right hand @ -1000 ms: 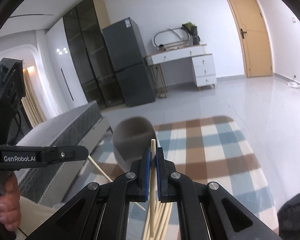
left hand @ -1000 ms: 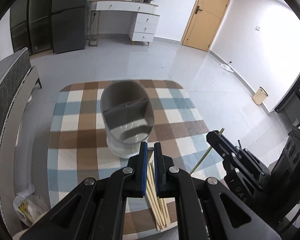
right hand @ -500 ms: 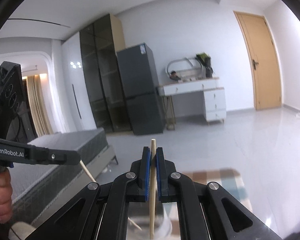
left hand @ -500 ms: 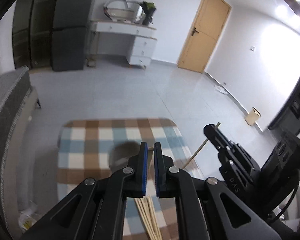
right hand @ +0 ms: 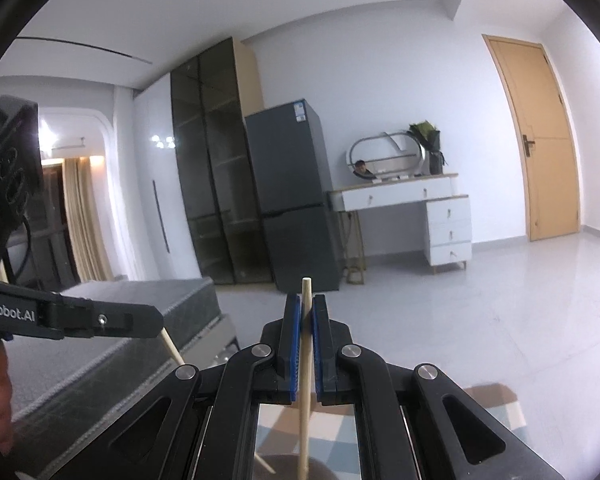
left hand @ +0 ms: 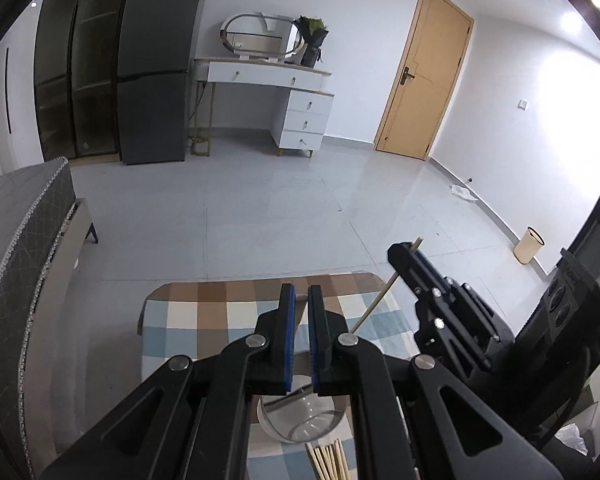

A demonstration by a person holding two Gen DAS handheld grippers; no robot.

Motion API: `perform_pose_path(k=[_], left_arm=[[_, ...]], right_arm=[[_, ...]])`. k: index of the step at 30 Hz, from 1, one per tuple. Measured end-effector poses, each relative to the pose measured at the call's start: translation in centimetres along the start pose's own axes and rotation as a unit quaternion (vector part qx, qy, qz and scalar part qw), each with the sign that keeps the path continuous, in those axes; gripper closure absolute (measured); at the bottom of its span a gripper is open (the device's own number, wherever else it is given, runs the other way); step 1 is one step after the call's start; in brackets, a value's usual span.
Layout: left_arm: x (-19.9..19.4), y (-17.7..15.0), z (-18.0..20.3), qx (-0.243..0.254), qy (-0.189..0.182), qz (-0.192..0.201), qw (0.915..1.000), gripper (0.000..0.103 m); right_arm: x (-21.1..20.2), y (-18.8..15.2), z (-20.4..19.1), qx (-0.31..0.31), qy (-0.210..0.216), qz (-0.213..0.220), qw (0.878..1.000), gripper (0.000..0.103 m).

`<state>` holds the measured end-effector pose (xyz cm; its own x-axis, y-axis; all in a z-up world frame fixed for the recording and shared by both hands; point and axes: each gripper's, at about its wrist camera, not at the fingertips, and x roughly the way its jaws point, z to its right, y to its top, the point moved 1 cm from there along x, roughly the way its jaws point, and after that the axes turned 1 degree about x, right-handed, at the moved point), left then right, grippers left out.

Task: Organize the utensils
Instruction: 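Carry both chopsticks over the holder and drop them into its compartments, then open both grippers and raise them away from the holder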

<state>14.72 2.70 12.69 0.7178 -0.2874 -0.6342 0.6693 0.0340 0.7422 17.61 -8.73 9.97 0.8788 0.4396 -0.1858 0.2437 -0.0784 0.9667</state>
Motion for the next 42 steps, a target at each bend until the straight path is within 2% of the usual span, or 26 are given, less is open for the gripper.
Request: perform_pose_path(k=[5,8,15,17,18,19,20,21,22,24,27,30,35,37,39,42], left_arm=[[2.4,-0.9,-0.7,-0.004,-0.001,-0.022,0.9997,0.101],[3.2,-1.5,-1.1,-0.013,-0.004,-0.034,0.9993,0.101],[3.6,-1.7,-1.3,-0.03,-0.017,-0.053,0.998,0.101],[3.4,-1.8,-1.5,-0.03,-0.001,-0.059,0.9978,0.099],[3.0,-1.9,-1.6,-0.034,0.004,-0.057,0.9978,0.094],[2.7,-2.0,-1.7,-0.039,0.006,-0.054,0.9978,0.085],[1.9,-2.2,-2.0,-0.051,0.006,-0.046,0.9977,0.079],[1.3,-2.4,-2.2,-0.06,0.008,-0.038,0.9974,0.064],[0.6,-2.5,-2.2,-0.066,0.012,-0.029,0.9973,0.054],[-0.8,-2.8,-2.3,-0.073,0.024,-0.008,0.997,0.051],[-2.3,-3.4,-1.9,-0.075,0.028,0.002,0.9968,0.049],[-4.4,-4.3,-1.2,-0.083,0.038,0.014,0.9958,0.04],[-6.8,-5.9,0.4,-0.068,0.061,0.038,0.9951,0.035],[-7.5,-6.5,0.7,-0.065,0.072,0.048,0.9941,0.027],[-8.1,-7.2,1.0,-0.065,0.076,0.06,0.9932,0.022],[-9.1,-8.1,1.5,-0.064,0.079,0.077,0.9919,0.02]], right_arm=[[0.9,-2.4,1.0,0.009,0.013,-0.017,1.0,0.098],[1.1,-3.3,1.1,-0.007,0.016,-0.024,1.0,0.098],[1.7,-4.8,0.5,-0.043,0.059,-0.09,0.993,0.098],[1.3,-5.1,0.6,-0.045,0.062,-0.11,0.991,0.096],[0.7,-5.1,0.9,-0.042,0.061,-0.11,0.991,0.095],[-0.1,-5.1,1.1,-0.037,0.064,-0.107,0.992,0.093],[-1.1,-5.0,1.4,-0.033,0.065,-0.104,0.992,0.085],[-1.7,-5.0,1.7,-0.031,0.06,-0.101,0.993,0.079],[-2.6,-4.9,1.9,-0.028,0.053,-0.095,0.994,0.068],[-4.7,-4.9,2.6,-0.018,0.038,-0.09,0.995,0.066],[-7.2,-4.9,3.4,-0.008,0.018,-0.092,0.996,0.065],[-9.9,-4.6,3.5,-0.002,0.006,-0.082,0.997,0.06],[-14.0,-3.7,2.4,0.0,-0.005,-0.051,0.999,0.034],[-15.2,-3.4,1.8,-0.002,-0.011,-0.043,0.999,0.026],[-16.1,-3.2,1.2,-0.003,-0.015,-0.038,0.999,0.022],[-17.2,-3.2,0.5,0.001,-0.016,-0.033,0.999,0.017]])
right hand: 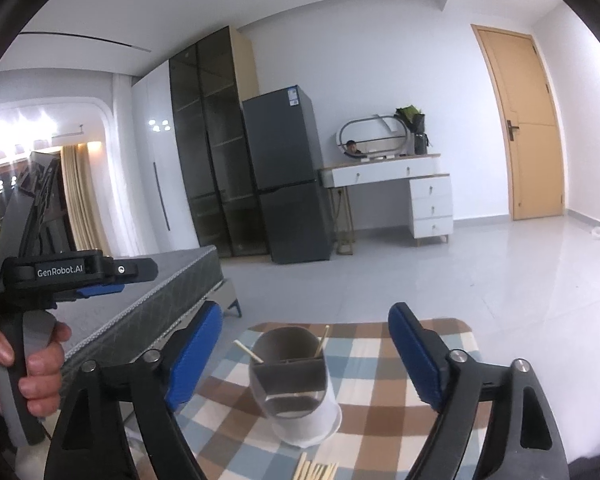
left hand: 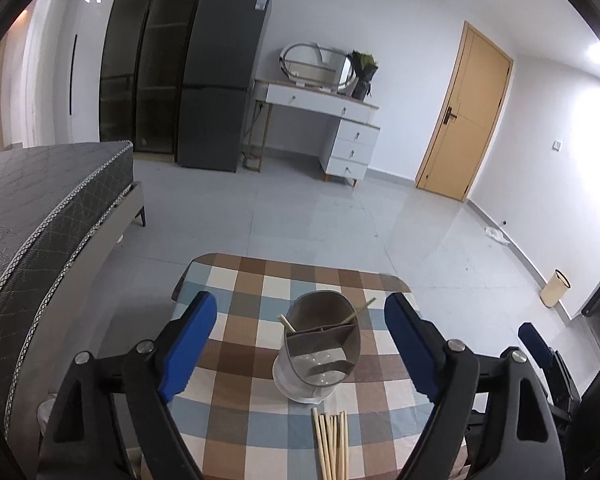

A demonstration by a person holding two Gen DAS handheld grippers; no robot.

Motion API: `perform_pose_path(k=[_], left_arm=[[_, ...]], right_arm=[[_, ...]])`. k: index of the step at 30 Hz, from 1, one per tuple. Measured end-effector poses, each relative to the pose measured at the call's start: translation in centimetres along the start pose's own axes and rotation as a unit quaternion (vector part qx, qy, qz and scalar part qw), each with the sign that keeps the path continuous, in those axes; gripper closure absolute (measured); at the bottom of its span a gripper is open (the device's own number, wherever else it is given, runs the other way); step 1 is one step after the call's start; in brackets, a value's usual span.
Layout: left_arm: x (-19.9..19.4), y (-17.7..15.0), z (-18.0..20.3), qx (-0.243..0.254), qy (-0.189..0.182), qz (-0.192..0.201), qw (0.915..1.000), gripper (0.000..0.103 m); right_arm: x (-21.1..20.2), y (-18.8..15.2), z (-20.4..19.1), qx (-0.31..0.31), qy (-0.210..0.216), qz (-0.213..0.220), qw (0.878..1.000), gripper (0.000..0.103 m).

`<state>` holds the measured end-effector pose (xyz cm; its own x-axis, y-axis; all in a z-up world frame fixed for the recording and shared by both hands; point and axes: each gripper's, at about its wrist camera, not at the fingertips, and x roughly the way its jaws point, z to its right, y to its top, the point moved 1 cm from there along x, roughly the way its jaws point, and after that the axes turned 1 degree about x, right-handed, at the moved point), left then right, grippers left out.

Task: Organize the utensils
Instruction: 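Open both grippers and raise them away from the holder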

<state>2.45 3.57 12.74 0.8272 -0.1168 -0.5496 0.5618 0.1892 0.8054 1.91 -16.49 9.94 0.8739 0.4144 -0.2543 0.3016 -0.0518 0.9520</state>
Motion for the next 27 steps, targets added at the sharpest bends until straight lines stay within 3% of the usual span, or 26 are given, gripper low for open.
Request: perform_pose_path(k=[3,5,8,17,27], left_arm=[[-1.2,-1.2,0.3,-0.008,0.003,0.018,0.9998,0.019],[-2.3,-2.5,0.5,-0.011,0.004,0.037,0.9992,0.014],[-2.9,-4.4,0.7,-0.015,0.005,0.05,0.9986,0.007],[-0.2,-7.7,0.4,0.007,0.016,0.001,0.9998,0.007],[4.2,-11.3,0.4,0.028,0.029,-0.04,0.9984,0.007]], right_arm=[[-1.0,-0.4,-0.6,-0.002,-0.005,0.003,1.0,0.013],[-1.8,-0.8,-0.7,0.001,-0.013,0.008,1.0,0.003],[-2.0,-1.1,-0.5,0.008,-0.018,0.007,1.0,0.002],[-2.4,-5.1,0.6,0.02,-0.047,-0.042,0.998,0.001],[-0.4,-9.5,2.7,0.044,-0.059,-0.139,0.988,0.002]])
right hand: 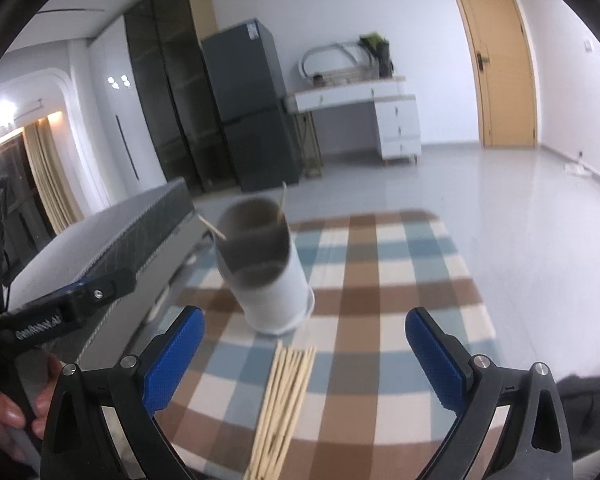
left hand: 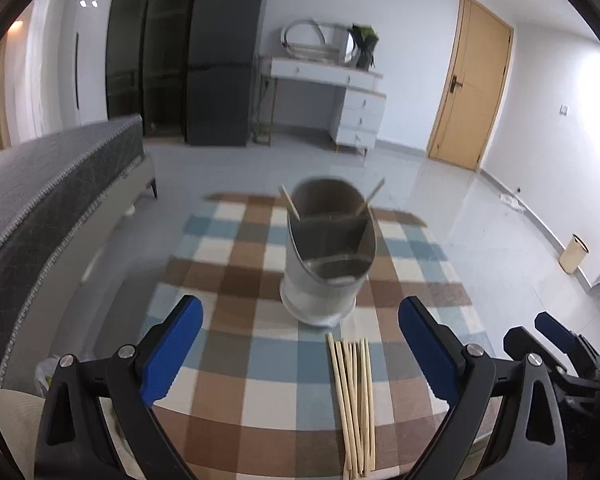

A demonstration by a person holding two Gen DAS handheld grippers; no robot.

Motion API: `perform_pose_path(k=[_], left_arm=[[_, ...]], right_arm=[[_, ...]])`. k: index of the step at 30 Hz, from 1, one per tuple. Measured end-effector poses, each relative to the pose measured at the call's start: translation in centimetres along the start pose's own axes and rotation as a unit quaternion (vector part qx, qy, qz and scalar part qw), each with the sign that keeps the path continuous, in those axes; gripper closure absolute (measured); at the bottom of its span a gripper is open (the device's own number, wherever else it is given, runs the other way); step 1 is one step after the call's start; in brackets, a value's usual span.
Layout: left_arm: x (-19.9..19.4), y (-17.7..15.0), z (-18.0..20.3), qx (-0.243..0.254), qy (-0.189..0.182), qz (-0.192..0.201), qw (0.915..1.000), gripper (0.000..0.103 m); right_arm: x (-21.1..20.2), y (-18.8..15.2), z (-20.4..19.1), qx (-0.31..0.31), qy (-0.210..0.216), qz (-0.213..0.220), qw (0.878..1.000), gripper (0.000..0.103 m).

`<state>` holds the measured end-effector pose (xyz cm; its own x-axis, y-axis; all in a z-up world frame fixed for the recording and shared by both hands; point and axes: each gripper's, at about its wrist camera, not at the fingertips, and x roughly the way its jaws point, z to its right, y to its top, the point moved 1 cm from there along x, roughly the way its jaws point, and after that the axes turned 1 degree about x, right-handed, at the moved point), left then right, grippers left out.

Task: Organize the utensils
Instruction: 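Open both grippers and raise them away from the holder, then lower both grippers to the chopsticks and close each on one chopstick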

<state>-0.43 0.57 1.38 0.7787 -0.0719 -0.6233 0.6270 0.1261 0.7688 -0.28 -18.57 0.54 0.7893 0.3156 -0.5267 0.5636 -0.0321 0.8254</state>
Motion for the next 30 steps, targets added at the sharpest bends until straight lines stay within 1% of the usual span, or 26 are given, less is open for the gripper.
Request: perform_pose_path(k=[1,4,6,8,9,11,13,14,15,17,18,20,22,23,25,29,30], left_arm=[[0.8,-0.2,0.0,0.002,0.002,-0.007,1.0,0.007],[2.9,-0.8,-0.3,0.002,0.023,-0.024,0.9995,0.007],[4.0,-1.3,-0.9,-0.007,0.027,-0.037,0.9989,0.007],[4.8,-1.8,-1.5,-0.017,0.028,-0.048,0.9983,0.007],[5.2,-2.0,-1.8,-0.021,0.033,-0.053,0.9978,0.007],[6.3,-2.4,-2.5,-0.033,0.043,-0.068,0.9962,0.007],[7.5,-2.6,-3.3,-0.047,0.059,-0.089,0.9931,0.007],[7.8,-2.5,-3.5,-0.054,0.059,-0.095,0.9922,0.007],[8.1,-2.5,-3.9,-0.065,0.057,-0.102,0.9911,0.007],[8.7,-2.4,-4.4,-0.077,0.068,-0.11,0.9886,0.007],[8.9,-2.4,-4.6,-0.082,0.071,-0.116,0.9874,0.007],[9.5,-2.3,-5.0,-0.089,0.08,-0.13,0.9844,0.007],[10.0,-2.3,-5.2,-0.098,0.077,-0.141,0.9821,0.007],[10.2,-2.4,-5.4,-0.105,0.074,-0.151,0.9801,0.007],[10.6,-2.5,-5.8,-0.116,0.076,-0.164,0.9767,0.007],[11.2,-2.6,-6.8,-0.136,0.081,-0.175,0.9717,0.007],[11.3,-2.7,-7.2,-0.144,0.082,-0.179,0.9698,0.007]], right_arm=[[0.5,-0.1,0.2,0.004,-0.004,-0.011,1.0,0.002],[1.7,-0.7,0.7,0.016,-0.006,-0.037,0.999,0.003],[2.7,-1.1,0.8,0.023,-0.008,-0.057,0.998,0.006],[4.0,-1.5,0.9,0.028,-0.01,-0.084,0.996,0.012],[4.6,-1.7,1.0,0.028,-0.013,-0.096,0.995,0.014],[6.3,-2.2,1.0,0.027,-0.021,-0.126,0.991,0.024],[7.8,-2.8,0.9,0.027,-0.025,-0.153,0.988,0.029],[8.7,-3.1,0.9,0.029,-0.025,-0.168,0.985,0.032],[9.4,-3.3,0.9,0.031,-0.025,-0.18,0.983,0.033],[11.0,-3.8,0.9,0.033,-0.028,-0.202,0.979,0.036],[11.7,-4.0,0.9,0.033,-0.031,-0.209,0.977,0.036],[13.2,-4.5,1.1,0.038,-0.035,-0.226,0.973,0.042],[14.5,-4.8,1.1,0.045,-0.031,-0.24,0.969,0.045],[15.2,-4.9,1.1,0.049,-0.022,-0.245,0.968,0.053],[16.3,-5.1,0.5,0.045,-0.01,-0.256,0.966,0.059],[18.2,-5.3,-0.9,0.004,-0.033,-0.257,0.966,0.063],[18.5,-5.3,-1.1,-0.002,-0.033,-0.258,0.966,0.064]])
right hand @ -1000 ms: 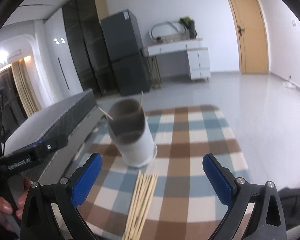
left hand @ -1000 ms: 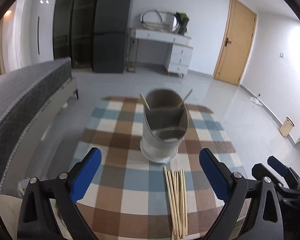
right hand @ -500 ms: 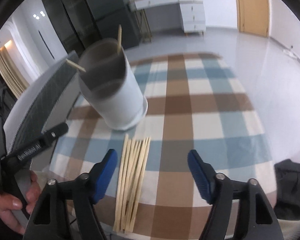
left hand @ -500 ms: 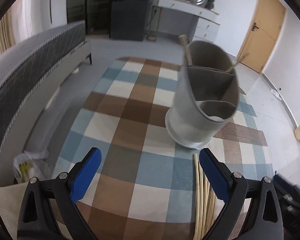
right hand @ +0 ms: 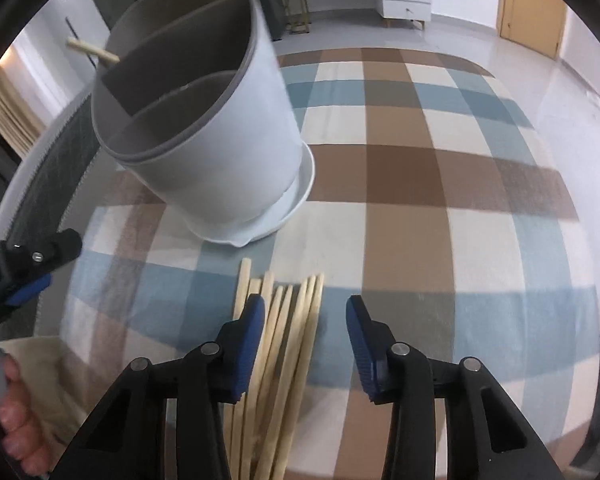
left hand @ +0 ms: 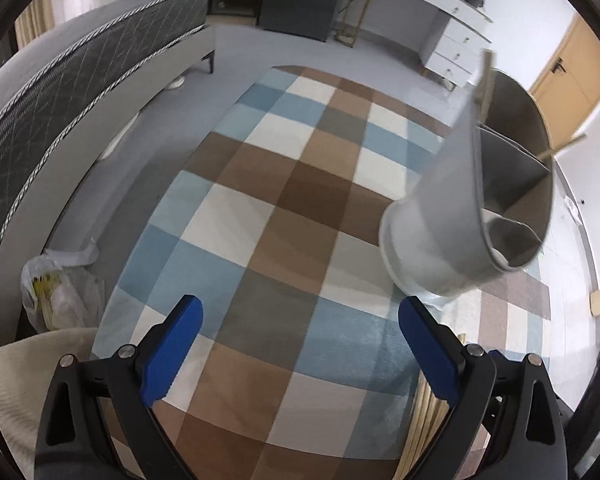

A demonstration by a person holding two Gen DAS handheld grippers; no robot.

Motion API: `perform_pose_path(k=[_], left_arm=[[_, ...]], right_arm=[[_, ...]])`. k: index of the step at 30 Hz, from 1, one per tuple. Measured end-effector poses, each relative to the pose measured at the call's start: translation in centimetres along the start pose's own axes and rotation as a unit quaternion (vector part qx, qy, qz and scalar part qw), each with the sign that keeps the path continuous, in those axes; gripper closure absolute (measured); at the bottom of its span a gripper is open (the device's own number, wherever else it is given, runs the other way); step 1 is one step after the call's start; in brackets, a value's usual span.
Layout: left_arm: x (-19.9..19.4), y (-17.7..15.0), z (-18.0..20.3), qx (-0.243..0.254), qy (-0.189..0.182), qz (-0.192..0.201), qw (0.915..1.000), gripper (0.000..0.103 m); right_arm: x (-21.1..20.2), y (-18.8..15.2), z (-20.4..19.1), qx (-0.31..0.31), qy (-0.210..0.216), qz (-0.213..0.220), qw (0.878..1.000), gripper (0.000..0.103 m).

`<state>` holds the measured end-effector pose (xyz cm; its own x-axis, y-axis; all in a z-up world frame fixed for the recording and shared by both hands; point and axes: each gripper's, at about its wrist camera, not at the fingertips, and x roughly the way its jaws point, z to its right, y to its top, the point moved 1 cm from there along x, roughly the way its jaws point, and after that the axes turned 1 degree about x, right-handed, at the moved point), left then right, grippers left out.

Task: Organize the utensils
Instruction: 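Lower both grippers to the chopsticks and close each on one chopstick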

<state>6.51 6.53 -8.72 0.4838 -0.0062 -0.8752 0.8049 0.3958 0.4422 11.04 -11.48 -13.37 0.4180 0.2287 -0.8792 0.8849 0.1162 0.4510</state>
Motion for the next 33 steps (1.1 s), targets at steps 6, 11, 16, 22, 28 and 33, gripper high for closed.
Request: perform_pose_path(k=[6,11,16,22,28,33], left_arm=[[1.0,0.3,-0.7,-0.023,0.002,-0.02,0.9995,0.007],[1.3,0.2,-0.3,-0.01,0.007,-0.022,0.9997,0.007],[1.4,-0.1,0.3,0.013,0.01,-0.018,0.9997,0.007],[2.2,-1.4,2.7,0.072,-0.02,-0.045,0.9962,0.007],[2.6,-3.6,5.9,0.151,-0.035,-0.069,0.9855,0.007],[3.3,-4.9,7.5,0.184,-0.037,-0.093,0.9778,0.007]], right_arm=[[2.1,-0.4,-1.0,-0.029,-0.039,-0.014,0.999,0.077],[2.1,-0.6,-0.9,-0.029,-0.037,-0.012,0.999,0.097],[1.1,0.0,1.1,0.032,-0.001,0.0,0.999,0.099],[-2.1,0.8,3.1,0.09,0.046,0.048,0.994,0.099],[-4.7,1.0,4.8,0.126,0.076,0.085,0.985,0.099],[-6.6,1.2,6.4,0.152,0.091,0.111,0.978,0.099]])
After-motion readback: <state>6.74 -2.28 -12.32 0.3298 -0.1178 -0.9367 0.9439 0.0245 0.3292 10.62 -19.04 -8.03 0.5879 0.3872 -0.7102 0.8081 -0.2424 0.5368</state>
